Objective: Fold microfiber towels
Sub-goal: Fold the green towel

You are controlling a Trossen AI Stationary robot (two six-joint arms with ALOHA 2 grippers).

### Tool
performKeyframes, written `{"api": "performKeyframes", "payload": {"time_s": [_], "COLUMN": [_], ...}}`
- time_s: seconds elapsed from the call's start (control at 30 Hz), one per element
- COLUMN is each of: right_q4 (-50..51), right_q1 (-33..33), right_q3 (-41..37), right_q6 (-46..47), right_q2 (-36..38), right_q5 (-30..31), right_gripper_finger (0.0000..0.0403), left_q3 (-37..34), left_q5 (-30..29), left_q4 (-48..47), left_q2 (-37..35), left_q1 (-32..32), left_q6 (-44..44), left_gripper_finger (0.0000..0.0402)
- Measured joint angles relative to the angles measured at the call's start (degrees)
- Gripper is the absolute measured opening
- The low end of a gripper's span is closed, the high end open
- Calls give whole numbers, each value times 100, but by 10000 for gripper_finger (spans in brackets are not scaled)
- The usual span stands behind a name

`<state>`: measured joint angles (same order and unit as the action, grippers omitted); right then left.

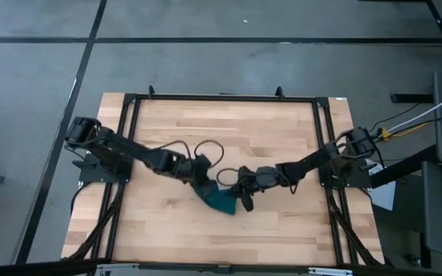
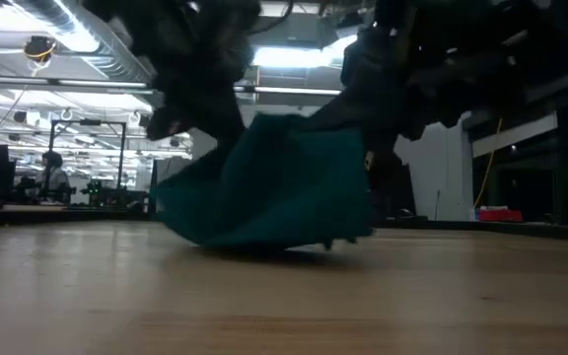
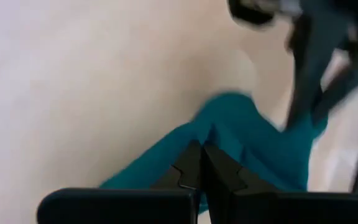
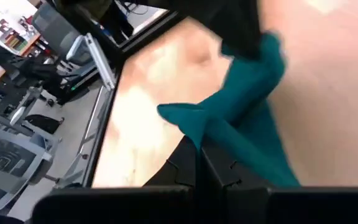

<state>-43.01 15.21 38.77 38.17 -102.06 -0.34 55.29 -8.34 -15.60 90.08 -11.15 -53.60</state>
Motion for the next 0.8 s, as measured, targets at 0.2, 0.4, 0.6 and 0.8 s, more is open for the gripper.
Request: {"api": "performKeyframes", "payload": {"time_s": [0.2,0.4,0.6,0.8], "right_q4": [-9,-726,-1188,-1324], "right_q1": [-440,-285,572,108], "right_q3": [-175,-211,62,0], "right_q6": [82,494,1010,1051], "right_q2": [0,0,76,282], "right_q5": [-20,-429,-760,-735], "right_gripper_finger": [3,3,3,3], "left_q3": [0,2,-1,4], "left_q5": [-21,262,568,478], "left_q4": [63,-173,-891,-1838], "left_q2": [0,-103,-977,-1661], "left_q1": [599,474,-456,203], "left_q6": [169,14,-932,-649], "left_gripper_finger": [2,2,2,2]}}
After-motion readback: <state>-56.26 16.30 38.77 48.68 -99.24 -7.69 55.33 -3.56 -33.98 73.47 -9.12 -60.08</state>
